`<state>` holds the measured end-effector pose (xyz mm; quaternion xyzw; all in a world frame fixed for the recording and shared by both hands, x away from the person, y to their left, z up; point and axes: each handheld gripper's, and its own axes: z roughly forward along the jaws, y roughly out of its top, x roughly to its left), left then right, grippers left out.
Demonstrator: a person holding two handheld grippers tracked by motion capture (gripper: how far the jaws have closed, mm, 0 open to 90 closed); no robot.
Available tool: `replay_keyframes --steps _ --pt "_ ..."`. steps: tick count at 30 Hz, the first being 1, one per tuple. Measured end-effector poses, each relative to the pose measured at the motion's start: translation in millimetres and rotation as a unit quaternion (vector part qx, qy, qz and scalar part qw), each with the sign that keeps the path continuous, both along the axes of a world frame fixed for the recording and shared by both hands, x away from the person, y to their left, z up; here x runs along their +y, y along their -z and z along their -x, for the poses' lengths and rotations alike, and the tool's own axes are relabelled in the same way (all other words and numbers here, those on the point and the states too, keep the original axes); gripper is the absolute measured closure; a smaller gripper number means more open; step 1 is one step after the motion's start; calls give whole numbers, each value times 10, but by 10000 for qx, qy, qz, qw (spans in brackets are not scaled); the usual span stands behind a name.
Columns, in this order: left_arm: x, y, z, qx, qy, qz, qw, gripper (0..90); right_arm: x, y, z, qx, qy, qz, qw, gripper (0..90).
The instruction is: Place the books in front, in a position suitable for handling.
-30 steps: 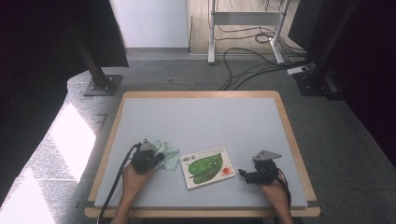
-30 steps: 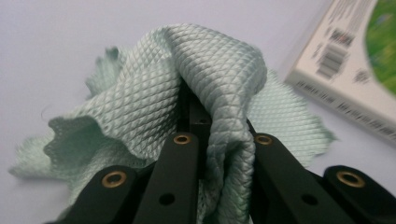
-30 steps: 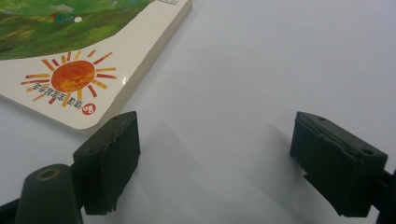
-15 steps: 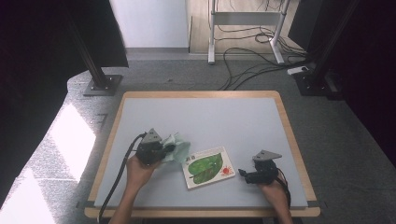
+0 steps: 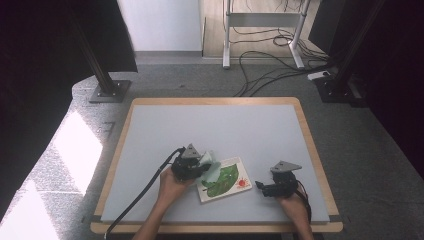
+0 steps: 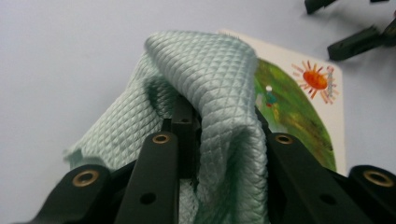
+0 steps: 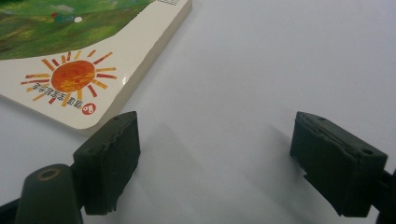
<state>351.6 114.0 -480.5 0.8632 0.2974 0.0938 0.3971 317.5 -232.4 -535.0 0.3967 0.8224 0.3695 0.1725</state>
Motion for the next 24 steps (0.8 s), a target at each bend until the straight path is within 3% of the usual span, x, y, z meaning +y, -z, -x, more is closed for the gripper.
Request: replay_keyframes --steps 3,7,15,18,24 --pt "-81 167 -28 113 17 -150 9998 710 0 0 0 -6 -5 0 10000 152" --pt "-89 243 -50 209 3 -158 9997 623 0 0 0 -7 -3 0 10000 152" --pt "22 56 -9 148 -39 -146 9998 282 0 0 1 -8 -3 2 10000 152" --pt "103 -24 15 131 -65 -159 9998 191 0 0 1 -12 -2 5 10000 152" --pt "260 -177 123 65 -76 -72 9999 146 0 0 1 -9 -3 3 10000 152"
